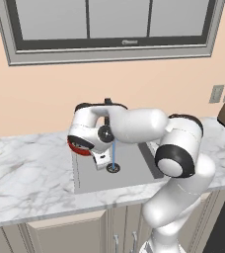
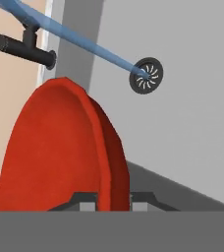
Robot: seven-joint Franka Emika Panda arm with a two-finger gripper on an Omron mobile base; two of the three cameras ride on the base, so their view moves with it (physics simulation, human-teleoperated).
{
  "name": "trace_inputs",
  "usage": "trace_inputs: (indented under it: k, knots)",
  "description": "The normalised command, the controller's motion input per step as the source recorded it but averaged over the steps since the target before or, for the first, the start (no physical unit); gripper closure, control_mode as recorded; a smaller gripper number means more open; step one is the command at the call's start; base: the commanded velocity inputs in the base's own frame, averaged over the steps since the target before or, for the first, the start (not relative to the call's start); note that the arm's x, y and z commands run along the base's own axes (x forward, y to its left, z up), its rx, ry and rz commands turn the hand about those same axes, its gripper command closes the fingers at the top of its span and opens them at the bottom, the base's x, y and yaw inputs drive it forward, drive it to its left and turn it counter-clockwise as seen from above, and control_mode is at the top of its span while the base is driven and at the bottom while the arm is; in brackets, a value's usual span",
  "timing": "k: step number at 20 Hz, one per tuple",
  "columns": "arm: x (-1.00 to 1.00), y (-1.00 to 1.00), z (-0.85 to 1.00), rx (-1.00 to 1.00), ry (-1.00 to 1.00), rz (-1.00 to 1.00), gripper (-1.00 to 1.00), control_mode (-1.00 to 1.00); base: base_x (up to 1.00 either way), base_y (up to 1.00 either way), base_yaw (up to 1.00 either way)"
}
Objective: Rinse each bowl for a few seconds and place them down in the sink or on the counter.
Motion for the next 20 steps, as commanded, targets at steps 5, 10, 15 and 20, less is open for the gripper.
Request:
trace_inputs:
  k: [5,10,15,20]
  knots:
    - [0.15,-0.19,0.01,-0.13,0.04,-0.07,1.0,-1.0,0.0,0.0,0.0]
    - [0.18,-0.23,0.0,-0.13,0.06,-0.07,1.0,-1.0,0.0,0.0,0.0]
    - [0.18,-0.19,0.0,-0.14,0.06,-0.08,1.0,-1.0,0.0,0.0,0.0]
    - [0.18,-0.09,-0.01,-0.15,0.03,-0.08,1.0,-1.0,0.0,0.0,0.0]
